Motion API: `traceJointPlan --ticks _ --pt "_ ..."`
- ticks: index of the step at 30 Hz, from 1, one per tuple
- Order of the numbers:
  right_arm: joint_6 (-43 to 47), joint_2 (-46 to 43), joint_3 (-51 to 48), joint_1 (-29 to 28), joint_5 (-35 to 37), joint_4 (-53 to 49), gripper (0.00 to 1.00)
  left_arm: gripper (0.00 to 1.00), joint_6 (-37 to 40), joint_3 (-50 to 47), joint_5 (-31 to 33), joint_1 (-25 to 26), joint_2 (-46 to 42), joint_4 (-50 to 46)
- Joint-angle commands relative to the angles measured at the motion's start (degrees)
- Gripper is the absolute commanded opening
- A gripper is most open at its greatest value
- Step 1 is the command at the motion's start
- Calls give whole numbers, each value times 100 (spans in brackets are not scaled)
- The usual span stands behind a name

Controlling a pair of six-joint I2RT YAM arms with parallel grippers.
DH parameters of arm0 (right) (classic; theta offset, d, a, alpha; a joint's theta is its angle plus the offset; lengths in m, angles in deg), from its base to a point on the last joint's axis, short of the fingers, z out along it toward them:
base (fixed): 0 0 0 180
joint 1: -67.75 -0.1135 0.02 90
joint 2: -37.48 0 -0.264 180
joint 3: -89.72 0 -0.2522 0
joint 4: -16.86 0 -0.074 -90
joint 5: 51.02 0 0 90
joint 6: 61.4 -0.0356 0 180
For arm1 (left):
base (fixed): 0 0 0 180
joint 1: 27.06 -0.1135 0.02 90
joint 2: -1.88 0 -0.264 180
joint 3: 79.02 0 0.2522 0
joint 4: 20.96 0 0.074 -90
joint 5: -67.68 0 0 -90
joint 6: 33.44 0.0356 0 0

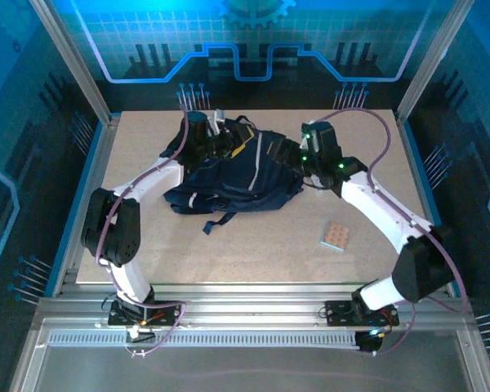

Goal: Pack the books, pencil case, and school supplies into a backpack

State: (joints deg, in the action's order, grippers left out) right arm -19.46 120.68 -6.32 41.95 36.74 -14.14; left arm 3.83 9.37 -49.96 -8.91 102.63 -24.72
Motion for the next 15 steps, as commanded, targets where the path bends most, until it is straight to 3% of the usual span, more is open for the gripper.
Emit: traceJointPlan --ticks 1,7,15 --pt "261 -2 -173 -511 577 -649 74 70 122 -434 334 -172 -564 220" --pt "48 614 51 -1459 955 -443 74 75 437 -1478 1146 -532 -1452 -723" --pt "-143 1249 231 -1713 970 -306 75 75 -912 -3398 2517 -700 -2311 -659"
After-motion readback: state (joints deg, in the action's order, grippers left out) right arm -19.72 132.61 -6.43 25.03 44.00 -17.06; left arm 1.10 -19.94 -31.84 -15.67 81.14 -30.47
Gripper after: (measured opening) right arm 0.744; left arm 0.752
